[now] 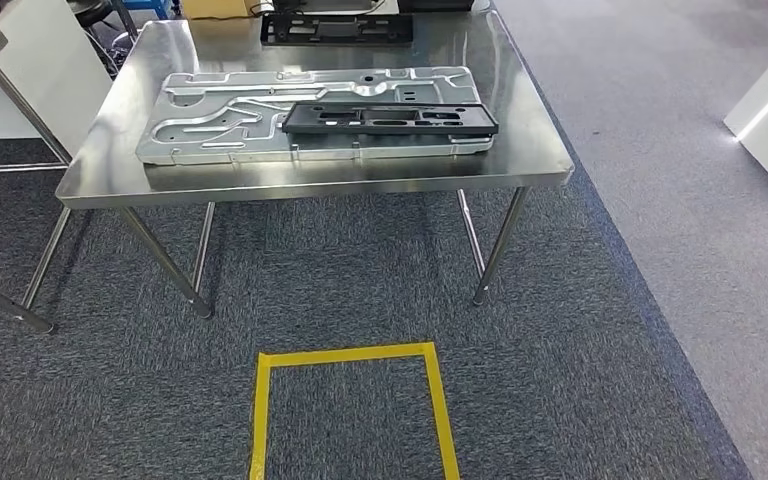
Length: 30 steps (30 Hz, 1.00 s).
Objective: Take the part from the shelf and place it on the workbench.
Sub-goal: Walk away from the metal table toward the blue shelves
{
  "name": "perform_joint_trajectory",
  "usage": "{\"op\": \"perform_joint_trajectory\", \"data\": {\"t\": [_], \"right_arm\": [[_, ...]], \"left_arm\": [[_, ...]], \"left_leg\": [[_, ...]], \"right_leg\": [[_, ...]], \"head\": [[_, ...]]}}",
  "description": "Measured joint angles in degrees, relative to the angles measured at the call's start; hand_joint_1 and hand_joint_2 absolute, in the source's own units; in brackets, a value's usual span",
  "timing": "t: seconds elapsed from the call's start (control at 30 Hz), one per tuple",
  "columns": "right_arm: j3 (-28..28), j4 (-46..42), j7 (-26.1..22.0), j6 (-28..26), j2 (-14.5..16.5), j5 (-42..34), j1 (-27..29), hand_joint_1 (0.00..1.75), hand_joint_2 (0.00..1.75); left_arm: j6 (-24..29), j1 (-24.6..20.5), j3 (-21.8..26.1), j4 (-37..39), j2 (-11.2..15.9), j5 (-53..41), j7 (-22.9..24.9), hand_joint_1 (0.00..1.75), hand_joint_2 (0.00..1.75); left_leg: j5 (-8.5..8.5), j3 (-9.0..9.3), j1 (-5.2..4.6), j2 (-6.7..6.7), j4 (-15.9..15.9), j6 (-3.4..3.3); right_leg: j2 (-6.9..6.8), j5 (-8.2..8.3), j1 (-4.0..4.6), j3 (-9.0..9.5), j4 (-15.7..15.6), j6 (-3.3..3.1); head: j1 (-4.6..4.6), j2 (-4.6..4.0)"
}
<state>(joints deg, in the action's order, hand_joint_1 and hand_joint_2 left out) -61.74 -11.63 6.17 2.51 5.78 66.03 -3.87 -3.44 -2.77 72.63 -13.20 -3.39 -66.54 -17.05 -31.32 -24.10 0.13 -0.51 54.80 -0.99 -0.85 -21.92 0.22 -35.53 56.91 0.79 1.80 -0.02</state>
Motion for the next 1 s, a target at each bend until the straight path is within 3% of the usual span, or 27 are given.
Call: {"op": "perform_joint_trajectory", "data": {"t": [0.03, 0.07, 0.17, 0.2, 0.23, 0.27, 0.3, 0.33, 0.4, 0.43, 0.47, 0.53, 0.57, 0.6, 0.67, 0.7, 0.73, 0.77, 0.8, 0.83, 0.9, 0.93, 1.0], "right_arm": [[-0.19, 0.00, -0.12, -0.04, -0.03, -0.10, 0.08, 0.00, 0.00], [-0.37, 0.00, -0.20, -0.08, -0.05, -0.13, 0.16, 0.00, 0.00], [-0.63, 0.05, -0.23, -0.05, -0.08, 0.12, 0.29, 0.00, 0.00], [-0.64, 0.09, -0.21, 0.03, -0.08, 0.27, 0.32, 0.00, 0.00], [-0.64, 0.12, -0.17, 0.09, -0.08, 0.47, 0.33, 0.00, 0.00], [-0.63, 0.14, -0.13, 0.05, -0.08, 0.67, 0.32, 0.00, 0.00], [-0.63, 0.15, -0.10, -0.09, -0.10, 0.80, 0.32, 0.00, 0.00], [-0.63, 0.15, -0.10, -0.34, -0.14, 0.86, 0.26, 0.00, 0.00], [-0.64, 0.15, -0.14, -0.79, -0.23, 0.79, 0.03, 0.00, 0.00], [-0.65, 0.15, -0.15, -0.90, -0.26, 0.78, -0.14, 0.00, 0.00], [-0.65, 0.15, -0.12, -0.93, -0.27, 0.78, -0.26, 0.00, 0.00], [-0.66, 0.17, 0.07, -0.88, -0.27, 0.85, -0.35, 0.00, 0.00], [-0.66, 0.19, 0.21, -0.82, -0.28, 0.90, -0.35, 0.00, 0.00], [-0.66, 0.20, 0.36, -0.77, -0.28, 0.96, -0.30, 0.00, 0.00], [-0.66, 0.20, 0.62, -0.72, -0.31, 1.04, -0.13, 0.00, 0.00], [-0.66, 0.20, 0.72, -0.73, -0.32, 1.09, -0.04, 0.00, 0.00], [-0.66, 0.20, 0.82, -0.75, -0.33, 1.13, 0.01, 0.00, 0.00], [-0.66, 0.20, 0.89, -0.78, -0.34, 1.16, 0.02, 0.00, 0.00], [-0.66, 0.20, 0.95, -0.83, -0.34, 1.19, 0.02, 0.00, 0.00], [-0.66, 0.20, 1.02, -0.87, -0.34, 1.20, 0.00, 0.00, 0.00], [-0.67, 0.21, 1.26, -1.00, -0.33, 1.20, -0.04, 0.00, 0.00], [-0.67, 0.22, 1.42, -1.13, -0.32, 1.20, -0.07, 0.00, 0.00], [-0.69, 0.22, 1.75, -1.61, -0.32, 1.14, -0.12, 0.00, 0.00]], "left_arm": [[-0.08, 0.01, -0.03, 0.03, 0.02, -0.09, -0.05, 0.00, 0.00], [-0.14, -0.01, -0.07, 0.05, 0.06, -0.14, -0.08, 0.00, 0.00], [-0.25, -0.19, -0.23, 0.08, 0.13, -0.21, -0.20, 0.00, 0.00], [-0.26, -0.21, -0.26, 0.09, 0.13, -0.20, -0.22, 0.00, 0.00], [-0.26, -0.22, -0.27, 0.09, 0.13, -0.18, -0.23, 0.00, 0.00], [-0.25, -0.27, -0.27, 0.10, 0.13, -0.15, -0.23, 0.00, 0.00], [-0.23, -0.35, -0.27, 0.11, 0.13, -0.11, -0.23, 0.00, 0.00], [-0.21, -0.44, -0.26, 0.11, 0.13, -0.05, -0.23, 0.00, 0.00], [-0.11, -0.51, -0.26, 0.14, 0.09, 0.02, -0.24, 0.00, 0.00], [-0.05, -0.51, -0.26, 0.15, 0.08, 0.05, -0.25, 0.00, 0.00], [0.04, -0.50, -0.26, 0.16, 0.07, 0.10, -0.25, 0.00, 0.00], [0.33, -0.50, -0.25, 0.17, 0.11, 0.19, -0.11, 0.00, 0.00], [0.58, -0.46, -0.24, 0.17, 0.13, 0.22, 0.04, 0.00, 0.00], [0.85, -0.40, -0.23, 0.19, 0.12, 0.22, 0.25, 0.00, 0.00], [1.44, -0.29, -0.20, 0.22, 0.04, 0.22, 0.71, 0.00, 0.00], [1.70, -0.26, -0.18, 0.23, 0.01, 0.22, 0.93, 0.00, 0.00], [1.97, -0.24, -0.16, 0.23, 0.00, 0.21, 1.10, 0.00, 0.00], [2.20, -0.23, -0.14, 0.23, 0.01, 0.21, 1.22, 0.00, 0.00], [2.38, -0.22, -0.12, 0.23, 0.01, 0.21, 1.27, 0.00, 0.00], [2.50, -0.25, -0.10, 0.23, 0.02, 0.21, 1.28, 0.00, 0.00], [2.73, -0.40, -0.08, 0.23, 0.02, 0.28, 1.26, 0.00, 0.00], [2.90, -0.47, -0.04, 0.23, 0.01, 0.37, 1.25, 0.00, 0.00], [3.35, -0.47, 0.07, 0.23, 0.01, 0.59, 1.24, 0.00, 0.00]], "left_leg": [[0.61, -0.48, 0.05, -0.10, -0.07, -0.52], [1.33, -1.10, 0.16, -0.22, -0.18, -1.04], [3.51, -3.65, 0.16, -0.38, -0.16, -1.77], [4.19, -4.56, 0.12, -0.28, -0.05, -1.70], [4.84, -5.54, 0.10, -0.13, 0.15, -1.58], [5.47, -6.58, 0.09, 0.02, 0.42, -1.44], [6.06, -7.61, 0.09, 0.14, 0.74, -1.30], [6.59, -8.52, 0.10, 0.23, 1.11, -1.17], [7.46, -9.76, -0.05, 0.40, 1.80, -0.75], [7.92, -10.11, -0.08, 0.46, 2.02, -0.44], [8.34, -10.37, -0.10, 0.48, 2.08, -0.08], [8.61, -10.93, 0.04, 0.49, 2.26, 0.64], [7.47, -11.40, 0.11, 0.52, 3.12, 0.91], [5.36, -12.18, 0.20, 0.54, 5.03, 1.15], [-0.15, -14.30, 0.42, 0.53, 11.78, 1.52], [-1.82, -15.19, 0.50, 0.53, 15.42, 1.69], [-2.09, -15.44, 0.57, 0.52, 17.91, 1.83], [-1.21, -14.81, 0.62, 0.52, 18.60, 1.93], [0.34, -13.09, 0.65, 0.51, 17.02, 1.95], [1.78, -10.32, 0.69, 0.49, 13.41, 1.90], [2.42, -4.81, 0.59, 0.51, 5.29, 1.50], [2.02, -3.34, 0.52, 0.53, 2.69, 1.19], [1.54, -3.21, 0.45, 0.57, 1.40, 0.48]], "right_leg": [[0.11, -0.41, -0.11, -0.26, 0.26, 0.34], [0.27, -2.07, -0.21, -0.74, 1.39, 0.67], [0.59, -10.91, -0.67, -3.02, 10.44, 1.45], [0.60, -12.34, -0.79, -3.44, 13.70, 1.64], [0.61, -12.32, -0.89, -3.24, 15.75, 1.76], [0.66, -11.09, -0.97, -2.15, 16.01, 1.77], [0.73, -9.35, -1.01, -0.02, 14.25, 1.66], [0.84, -8.07, -1.00, 3.03, 10.75, 1.44], [1.05, -8.22, -0.71, 9.58, 1.86, 0.82], [1.12, -8.95, -0.52, 11.52, -1.16, 0.50], [1.14, -9.48, -0.31, 12.35, -2.84, 0.17], [0.96, -9.01, -0.37, 11.81, -3.32, -0.68], [0.80, -8.53, -0.45, 11.37, -3.43, -1.20], [0.63, -7.94, -0.55, 10.85, -3.55, -1.64], [0.35, -6.87, -0.45, 9.52, -3.47, -2.09], [0.27, -6.37, -0.39, 8.78, -3.35, -2.09], [0.20, -5.94, -0.36, 8.03, -3.17, -2.02], [0.17, -5.57, -0.37, 7.31, -2.93, -1.90], [0.16, -5.30, -0.42, 6.68, -2.64, -1.73], [0.14, -5.12, -0.47, 6.14, -2.22, -1.54], [0.12, -4.93, -0.38, 5.15, -1.23, -1.05], [0.11, -4.83, -0.28, 4.77, -0.80, -0.76], [0.09, -4.50, -0.20, 4.33, -0.45, -0.09]], "head": [[0.00, 0.00], [-0.01, 0.00], [-0.01, 0.00], [-0.01, 0.00], [-0.01, 0.00], [0.00, 0.00], [0.00, 0.00], [0.01, 0.00], [0.01, 0.00], [0.01, 0.00], [0.01, 0.00], [0.01, 0.00], [0.01, 0.00], [0.00, 0.00], [0.00, 0.00], [0.00, 0.00], [0.01, 0.00], [0.01, 0.00], [0.02, 0.00], [0.02, 0.00], [0.02, 0.00], [0.01, 0.00], [0.00, 0.00]]}}
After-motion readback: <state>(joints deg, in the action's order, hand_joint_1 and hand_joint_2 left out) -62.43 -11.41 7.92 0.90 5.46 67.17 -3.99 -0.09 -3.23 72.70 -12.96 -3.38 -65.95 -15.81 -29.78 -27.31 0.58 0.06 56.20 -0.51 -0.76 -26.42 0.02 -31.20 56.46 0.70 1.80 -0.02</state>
